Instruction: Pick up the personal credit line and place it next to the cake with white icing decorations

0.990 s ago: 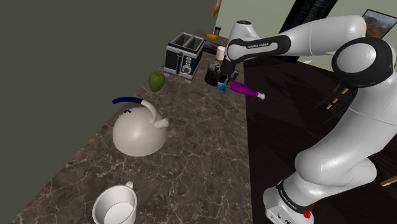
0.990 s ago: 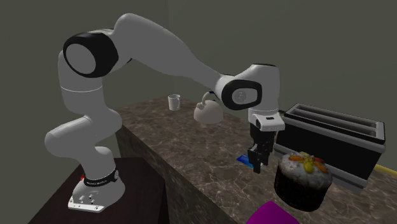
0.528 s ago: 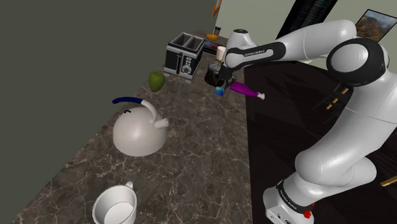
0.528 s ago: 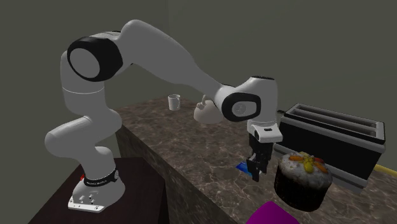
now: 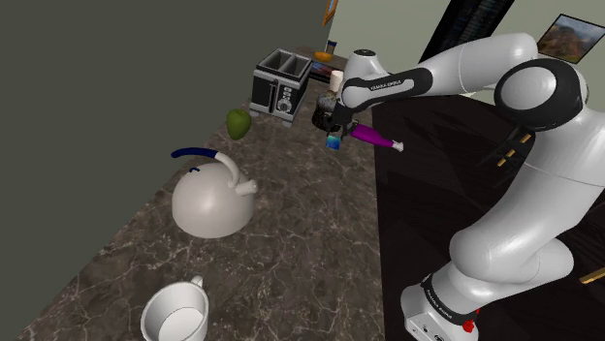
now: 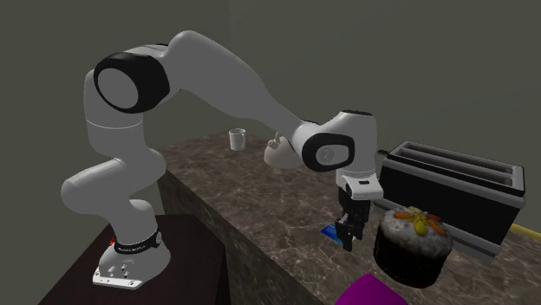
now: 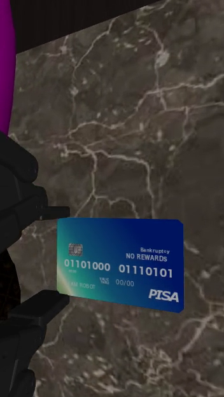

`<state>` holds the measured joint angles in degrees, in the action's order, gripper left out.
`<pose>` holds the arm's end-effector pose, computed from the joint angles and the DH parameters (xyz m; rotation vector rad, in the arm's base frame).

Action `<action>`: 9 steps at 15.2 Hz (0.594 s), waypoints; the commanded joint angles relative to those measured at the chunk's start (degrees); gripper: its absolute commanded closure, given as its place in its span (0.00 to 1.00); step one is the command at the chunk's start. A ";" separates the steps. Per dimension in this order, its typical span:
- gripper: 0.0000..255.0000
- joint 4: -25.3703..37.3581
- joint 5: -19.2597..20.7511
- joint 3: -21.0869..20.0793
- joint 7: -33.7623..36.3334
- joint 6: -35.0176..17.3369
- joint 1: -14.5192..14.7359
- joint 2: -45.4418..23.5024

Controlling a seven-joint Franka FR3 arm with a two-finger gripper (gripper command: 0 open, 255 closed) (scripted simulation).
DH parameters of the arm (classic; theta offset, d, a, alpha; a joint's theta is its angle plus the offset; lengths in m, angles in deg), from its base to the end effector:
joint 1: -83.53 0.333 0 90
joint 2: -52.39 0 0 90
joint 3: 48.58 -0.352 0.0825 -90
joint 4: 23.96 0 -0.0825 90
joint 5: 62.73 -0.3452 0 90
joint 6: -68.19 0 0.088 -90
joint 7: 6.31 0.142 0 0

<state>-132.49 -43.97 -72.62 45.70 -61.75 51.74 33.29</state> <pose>0.6005 -0.1168 0.3710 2.7674 -1.2809 0.1833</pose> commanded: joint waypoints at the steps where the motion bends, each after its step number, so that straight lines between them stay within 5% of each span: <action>1: 1.00 0.00 0.00 0.00 0.00 0.00 0.00 0.00; 2: 0.00 0.00 0.00 0.00 0.00 0.00 0.00 0.00; 9: 0.00 0.83 -1.58 -0.72 -0.99 2.86 -0.30 2.30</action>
<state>-131.86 -44.93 -73.08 45.09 -59.92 51.57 34.67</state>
